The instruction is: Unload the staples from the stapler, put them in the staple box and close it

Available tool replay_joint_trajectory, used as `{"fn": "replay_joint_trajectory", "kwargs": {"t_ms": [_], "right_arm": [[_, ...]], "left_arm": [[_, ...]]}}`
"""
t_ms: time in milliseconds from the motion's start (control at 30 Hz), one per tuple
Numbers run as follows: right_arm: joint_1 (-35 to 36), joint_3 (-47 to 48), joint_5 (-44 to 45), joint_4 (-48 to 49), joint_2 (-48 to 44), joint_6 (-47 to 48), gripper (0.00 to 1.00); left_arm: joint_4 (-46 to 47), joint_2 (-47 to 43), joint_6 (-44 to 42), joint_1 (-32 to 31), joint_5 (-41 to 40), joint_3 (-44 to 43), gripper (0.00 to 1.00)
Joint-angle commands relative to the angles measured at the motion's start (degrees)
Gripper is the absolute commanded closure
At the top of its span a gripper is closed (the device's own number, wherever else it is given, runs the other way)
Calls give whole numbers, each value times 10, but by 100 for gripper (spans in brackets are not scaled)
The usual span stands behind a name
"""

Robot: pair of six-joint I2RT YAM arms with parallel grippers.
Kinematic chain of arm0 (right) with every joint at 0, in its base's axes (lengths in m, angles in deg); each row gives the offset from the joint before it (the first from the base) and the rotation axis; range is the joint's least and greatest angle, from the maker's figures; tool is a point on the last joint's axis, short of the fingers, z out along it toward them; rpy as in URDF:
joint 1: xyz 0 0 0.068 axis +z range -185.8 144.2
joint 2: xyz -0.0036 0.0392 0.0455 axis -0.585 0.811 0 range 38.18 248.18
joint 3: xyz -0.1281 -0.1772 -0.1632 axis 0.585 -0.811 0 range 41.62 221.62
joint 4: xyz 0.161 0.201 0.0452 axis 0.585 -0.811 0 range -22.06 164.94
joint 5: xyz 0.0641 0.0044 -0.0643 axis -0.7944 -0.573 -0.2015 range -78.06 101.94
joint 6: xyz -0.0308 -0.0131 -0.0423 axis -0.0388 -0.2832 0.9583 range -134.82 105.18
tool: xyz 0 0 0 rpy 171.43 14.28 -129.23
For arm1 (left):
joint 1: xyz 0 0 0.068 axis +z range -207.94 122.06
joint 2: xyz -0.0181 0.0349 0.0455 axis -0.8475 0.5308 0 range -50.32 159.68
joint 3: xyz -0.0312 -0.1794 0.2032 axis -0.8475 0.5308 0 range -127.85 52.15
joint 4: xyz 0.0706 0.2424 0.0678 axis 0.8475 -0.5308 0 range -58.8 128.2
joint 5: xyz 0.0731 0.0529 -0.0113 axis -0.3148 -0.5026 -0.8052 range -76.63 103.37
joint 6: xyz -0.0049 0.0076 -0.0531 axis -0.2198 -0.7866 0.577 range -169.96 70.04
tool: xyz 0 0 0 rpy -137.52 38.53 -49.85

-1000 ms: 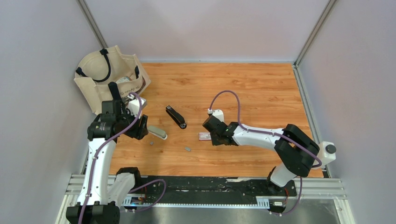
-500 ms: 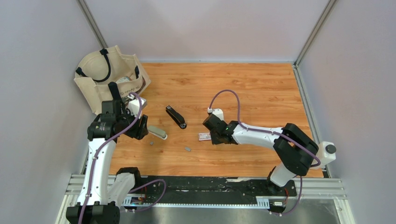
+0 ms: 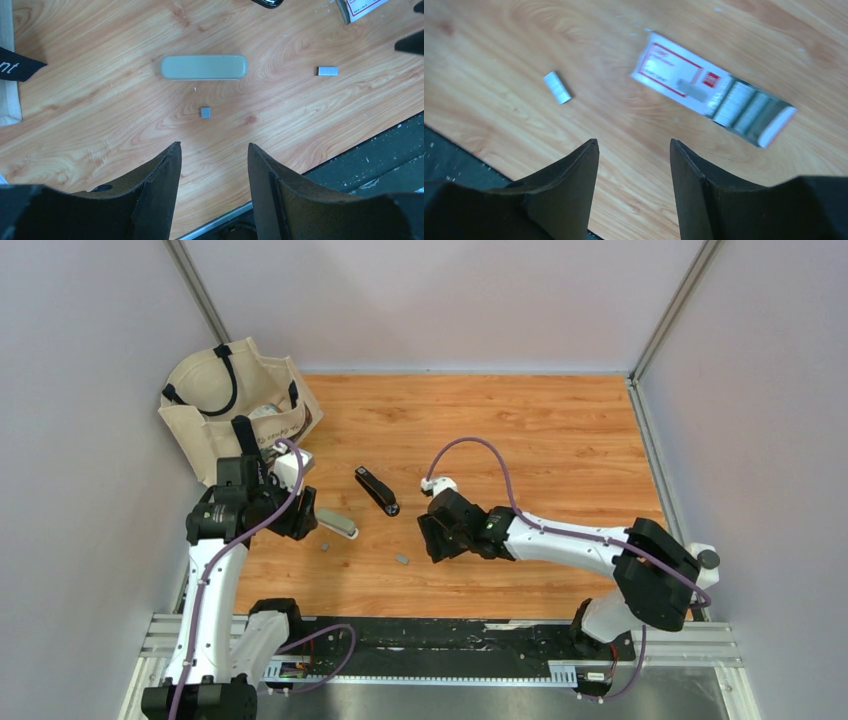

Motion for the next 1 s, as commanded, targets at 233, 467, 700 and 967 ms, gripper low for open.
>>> {"fn": "replay_joint_trajectory", "kwargs": {"t_ms": [233, 467, 700, 967], "right_arm": [[77, 136, -83, 3, 122, 164, 44], [97, 196, -56, -19, 192, 185, 46], [99, 212, -39, -28, 214, 197, 48], [99, 233, -32, -47, 242, 208, 51]], "left_arm": [[-14, -14, 0, 3, 6, -27, 40], [-9, -18, -1, 3, -4, -18, 40], [-8, -14, -3, 3, -6, -16, 40], [-5, -14, -3, 3, -8, -13, 40]]}}
